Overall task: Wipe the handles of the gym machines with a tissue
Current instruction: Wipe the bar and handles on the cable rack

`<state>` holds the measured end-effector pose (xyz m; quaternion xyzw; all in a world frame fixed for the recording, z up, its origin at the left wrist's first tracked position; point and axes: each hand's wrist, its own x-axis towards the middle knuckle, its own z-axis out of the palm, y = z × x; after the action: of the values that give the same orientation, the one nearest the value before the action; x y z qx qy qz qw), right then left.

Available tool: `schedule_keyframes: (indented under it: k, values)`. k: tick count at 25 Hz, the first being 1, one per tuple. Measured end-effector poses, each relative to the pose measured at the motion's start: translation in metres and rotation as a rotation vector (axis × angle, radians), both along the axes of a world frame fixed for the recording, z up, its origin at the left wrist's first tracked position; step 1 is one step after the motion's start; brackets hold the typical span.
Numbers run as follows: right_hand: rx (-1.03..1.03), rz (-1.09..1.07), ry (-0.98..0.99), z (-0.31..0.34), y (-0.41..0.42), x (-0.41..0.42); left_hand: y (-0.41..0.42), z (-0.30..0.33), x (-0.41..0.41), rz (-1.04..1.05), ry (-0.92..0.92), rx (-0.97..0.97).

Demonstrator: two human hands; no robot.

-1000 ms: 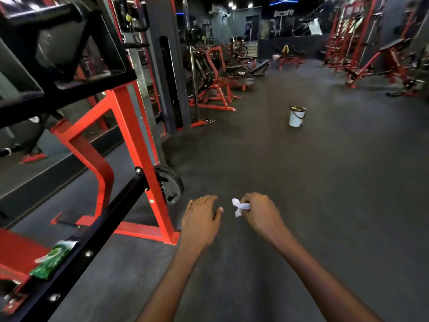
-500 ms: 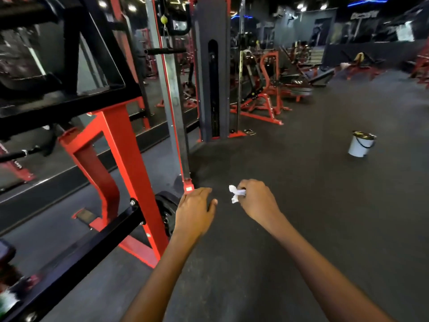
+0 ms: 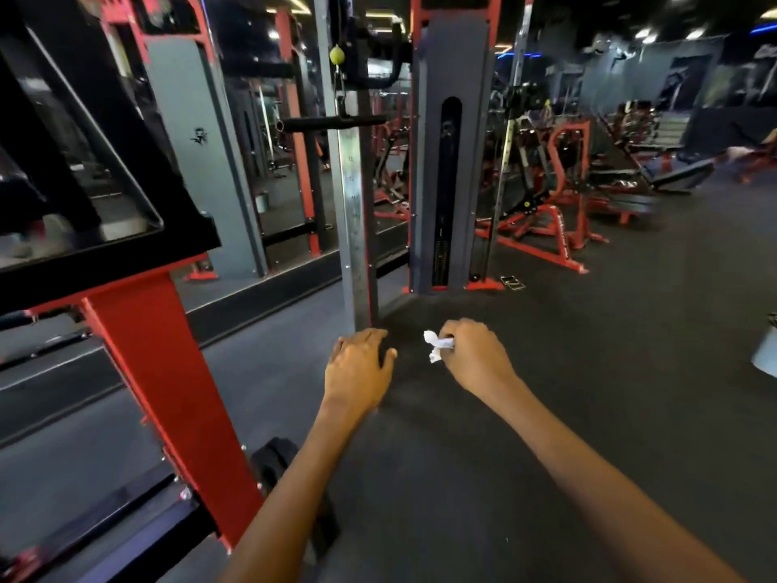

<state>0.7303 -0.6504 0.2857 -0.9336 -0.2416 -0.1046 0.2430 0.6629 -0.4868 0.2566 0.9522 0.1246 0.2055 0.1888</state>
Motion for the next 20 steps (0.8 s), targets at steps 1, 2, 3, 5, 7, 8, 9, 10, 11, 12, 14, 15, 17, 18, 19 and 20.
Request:
schedule_keyframes:
  k: [1,2,3,5,7,8,9,10,11,12,14,15,17,18,19,20]
  values:
    - [0.008,0.021,-0.007,-0.001,0.01,0.03,0.009,0.005,0.024,0.027,-0.005,0.009]
    - [0.026,0.043,-0.015,0.0,0.02,0.053,0.019,0.01,0.043,0.053,-0.01,0.014]
    - [0.067,0.08,-0.026,0.001,0.032,0.084,0.031,0.015,0.067,0.082,-0.028,0.028]
    - [0.182,0.177,-0.058,0.004,0.058,0.142,0.057,0.023,0.112,0.147,-0.072,0.059]
    - [0.331,0.317,-0.072,0.013,0.086,0.187,0.084,0.036,0.151,0.212,-0.117,0.057]
    - [0.413,0.394,-0.064,0.02,0.102,0.21,0.096,0.045,0.171,0.252,-0.141,0.05]
    - [0.476,0.455,-0.062,0.027,0.118,0.234,0.108,0.055,0.191,0.294,-0.159,0.043]
    - [0.52,0.502,-0.065,0.035,0.133,0.259,0.118,0.064,0.211,0.333,-0.179,0.035]
    - [0.551,0.536,-0.08,0.043,0.149,0.283,0.13,0.073,0.23,0.363,-0.207,0.037]
    - [0.588,0.565,-0.093,0.051,0.165,0.307,0.142,0.08,0.248,0.39,-0.237,0.041]
    - [0.667,0.603,-0.117,0.064,0.195,0.348,0.169,0.094,0.281,0.425,-0.29,0.058]
    - [0.705,0.603,-0.124,0.068,0.208,0.365,0.182,0.1,0.293,0.436,-0.311,0.072]
    - [0.767,0.587,-0.115,0.074,0.241,0.399,0.212,0.114,0.323,0.464,-0.371,0.123]
    - [0.799,0.587,-0.102,0.079,0.26,0.417,0.228,0.125,0.339,0.476,-0.409,0.153]
    - [0.828,0.588,-0.106,0.084,0.28,0.433,0.246,0.138,0.354,0.488,-0.441,0.182]
    - [0.846,0.592,-0.124,0.089,0.299,0.447,0.265,0.15,0.37,0.5,-0.47,0.211]
